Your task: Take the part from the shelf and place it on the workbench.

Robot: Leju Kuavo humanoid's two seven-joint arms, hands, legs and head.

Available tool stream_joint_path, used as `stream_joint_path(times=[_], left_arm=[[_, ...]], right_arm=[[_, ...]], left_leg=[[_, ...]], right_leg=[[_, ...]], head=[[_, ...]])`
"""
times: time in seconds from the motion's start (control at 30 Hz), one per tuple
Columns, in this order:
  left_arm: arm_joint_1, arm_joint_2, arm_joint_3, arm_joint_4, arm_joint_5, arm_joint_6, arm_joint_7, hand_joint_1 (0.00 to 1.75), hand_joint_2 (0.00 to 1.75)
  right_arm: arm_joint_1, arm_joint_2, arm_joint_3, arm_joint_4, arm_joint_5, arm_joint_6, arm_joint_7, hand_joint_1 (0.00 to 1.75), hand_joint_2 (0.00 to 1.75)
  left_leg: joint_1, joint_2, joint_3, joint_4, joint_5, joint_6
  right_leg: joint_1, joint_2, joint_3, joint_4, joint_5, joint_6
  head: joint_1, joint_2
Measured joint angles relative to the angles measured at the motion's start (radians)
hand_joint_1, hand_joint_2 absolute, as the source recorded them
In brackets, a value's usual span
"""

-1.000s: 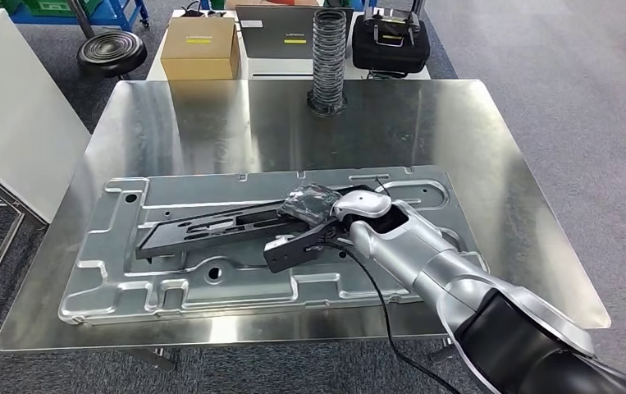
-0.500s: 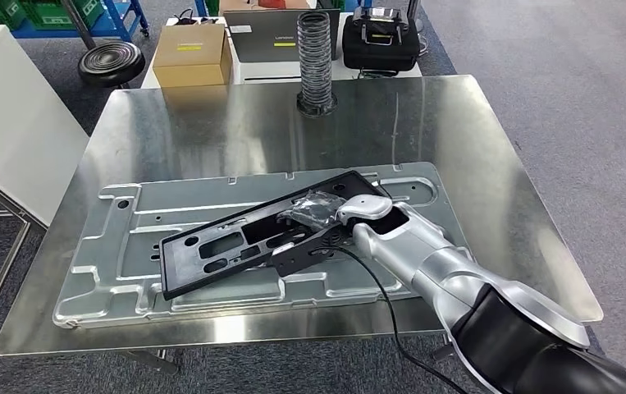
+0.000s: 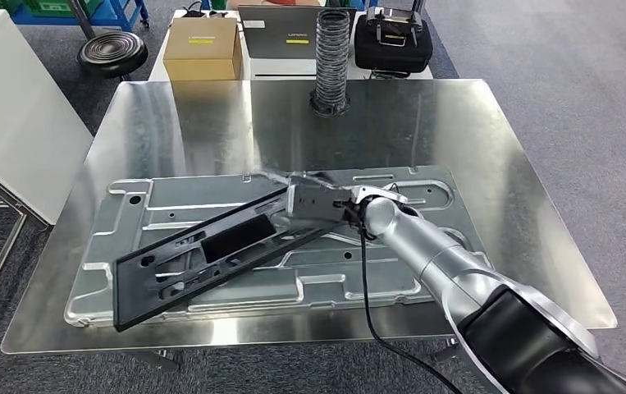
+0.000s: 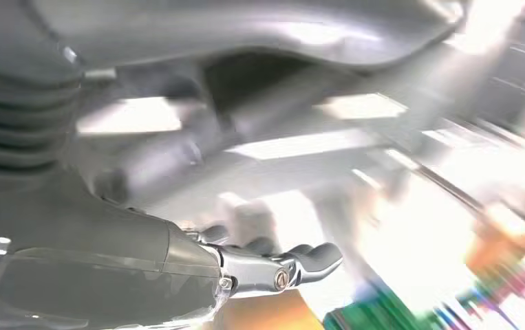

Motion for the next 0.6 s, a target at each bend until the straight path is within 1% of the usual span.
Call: stream_joint_path(times=[0.03,0.07,0.1,0.13,0.17,0.2,0.23,0.27,0.3,0.37,0.4,0.43,0.47,0.5,0.53,0.57,0.6], left_arm=[[0.0,0.0,0.001,0.0,0.004,-0.001,-0.001,0.0,0.0],[0.001,0.0,0.002,0.0,0.009,-0.001,-0.002,0.0,0.0],[0.002,0.0,0.005,0.0,0.014,-0.002,-0.002,0.0,0.0],[0.003,0.0,0.008,0.0,0.018,-0.003,-0.003,0.0,0.0],[0.005,0.0,0.011,0.0,0.022,-0.003,-0.003,0.0,0.0],[0.007,-0.001,0.015,0.0,0.025,-0.002,-0.004,0.0,0.0],[0.008,-0.002,0.018,0.0,0.027,0.001,-0.005,0.0,0.0],[0.009,-0.003,0.021,0.0,0.029,0.004,-0.005,0.0,0.0],[0.01,-0.004,0.025,0.0,0.032,0.008,-0.006,0.0,0.0],[0.012,-0.002,0.031,0.0,0.035,0.015,-0.008,0.0,0.0],[0.013,-0.001,0.035,0.0,0.036,0.016,-0.009,0.0,0.0],[0.014,0.0,0.038,0.0,0.037,0.017,-0.011,0.0,0.0],[0.015,0.001,0.04,0.0,0.037,0.018,-0.014,0.0,0.0],[0.015,0.001,0.043,0.0,0.037,0.018,-0.016,0.0,0.0],[0.016,0.002,0.045,0.0,0.038,0.018,-0.018,0.0,0.0],[0.016,0.002,0.046,0.0,0.038,0.019,-0.02,0.0,0.0],[0.016,0.002,0.047,0.0,0.038,0.019,-0.021,0.0,0.0]], right_arm=[[0.022,-0.012,-0.029,-0.035,-0.056,-0.011,-0.018,0.0,0.0],[0.052,-0.027,-0.06,-0.079,-0.113,-0.027,-0.038,0.0,0.0],[0.085,-0.044,-0.092,-0.13,-0.167,-0.045,-0.057,0.0,0.0],[0.119,-0.062,-0.126,-0.187,-0.218,-0.062,-0.075,0.0,0.0],[0.151,-0.08,-0.16,-0.247,-0.263,-0.078,-0.092,0.0,0.0],[0.184,-0.098,-0.194,-0.309,-0.303,-0.09,-0.107,0.0,0.0],[0.217,-0.115,-0.226,-0.371,-0.34,-0.097,-0.121,0.0,0.0],[0.253,-0.131,-0.258,-0.432,-0.372,-0.102,-0.133,0.0,0.0],[0.294,-0.148,-0.29,-0.494,-0.397,-0.105,-0.143,0.0,0.0],[0.38,-0.175,-0.354,-0.611,-0.424,-0.107,-0.155,0.0,0.0],[0.423,-0.185,-0.389,-0.67,-0.431,-0.105,-0.158,0.0,0.0],[0.464,-0.191,-0.423,-0.725,-0.436,-0.099,-0.16,0.0,0.0],[0.507,-0.192,-0.461,-0.783,-0.44,-0.086,-0.161,0.0,0.0],[0.548,-0.189,-0.499,-0.837,-0.444,-0.068,-0.162,0.0,0.0],[0.587,-0.185,-0.538,-0.888,-0.445,-0.053,-0.162,0.0,0.0],[0.62,-0.18,-0.573,-0.932,-0.446,-0.041,-0.162,0.0,0.0],[0.645,-0.176,-0.601,-0.966,-0.447,-0.035,-0.162,0.0,0.0]], left_leg=[[0.0,-0.001,0.0,0.0,-0.001,0.001],[-0.001,-0.002,0.001,0.0,-0.001,0.002],[-0.001,-0.004,0.002,0.001,-0.002,0.003],[-0.002,-0.007,0.003,0.001,-0.003,0.003],[-0.004,-0.009,0.004,0.002,-0.003,0.003],[-0.006,-0.011,0.005,0.003,-0.005,0.001],[-0.008,-0.012,0.005,0.003,-0.006,-0.001],[-0.009,-0.012,0.006,0.003,-0.008,-0.005],[-0.009,-0.013,0.007,0.002,-0.009,-0.01],[-0.008,-0.012,0.01,0.001,-0.013,-0.02],[-0.009,-0.011,0.008,0.012,-0.024,-0.024],[-0.009,-0.008,-0.003,0.042,-0.046,-0.028],[-0.009,-0.006,-0.023,0.094,-0.078,-0.031],[-0.008,-0.004,-0.051,0.16,-0.114,-0.034],[-0.007,-0.003,-0.079,0.227,-0.143,-0.037],[-0.006,-0.003,-0.099,0.272,-0.157,-0.039],[-0.006,-0.002,-0.101,0.28,-0.151,-0.04]], right_leg=[[0.0,0.0,-0.033,0.065,-0.023,0.002],[0.0,0.0,-0.054,0.105,-0.029,0.002],[0.0,0.0,-0.055,0.102,-0.015,0.0],[0.001,0.0,-0.036,0.057,0.016,-0.004],[0.003,-0.001,-0.002,-0.017,0.054,-0.011],[0.006,-0.002,0.032,-0.091,0.084,-0.018],[0.01,-0.004,0.057,-0.147,0.103,-0.024],[0.013,-0.005,0.071,-0.177,0.11,-0.029],[0.016,-0.006,0.074,-0.186,0.108,-0.031],[0.013,-0.006,0.079,-0.194,0.112,-0.036],[0.009,-0.007,0.084,-0.201,0.114,-0.04],[0.006,-0.008,0.089,-0.207,0.116,-0.044],[0.004,-0.009,0.093,-0.211,0.118,-0.047],[0.004,-0.01,0.094,-0.212,0.117,-0.05],[0.004,-0.01,0.094,-0.211,0.116,-0.051],[0.004,-0.01,0.094,-0.21,0.115,-0.052],[0.004,-0.009,0.094,-0.208,0.114,-0.051]], head=[[0.0,0.0],[0.001,0.0],[0.002,0.0],[0.002,0.0],[0.003,0.0],[0.003,0.0],[0.004,0.0],[0.004,0.0],[0.004,0.0],[0.006,0.0],[0.006,0.0],[0.004,0.0],[0.003,0.0],[0.002,0.0],[0.001,0.0],[0.001,0.0],[0.001,0.0]])
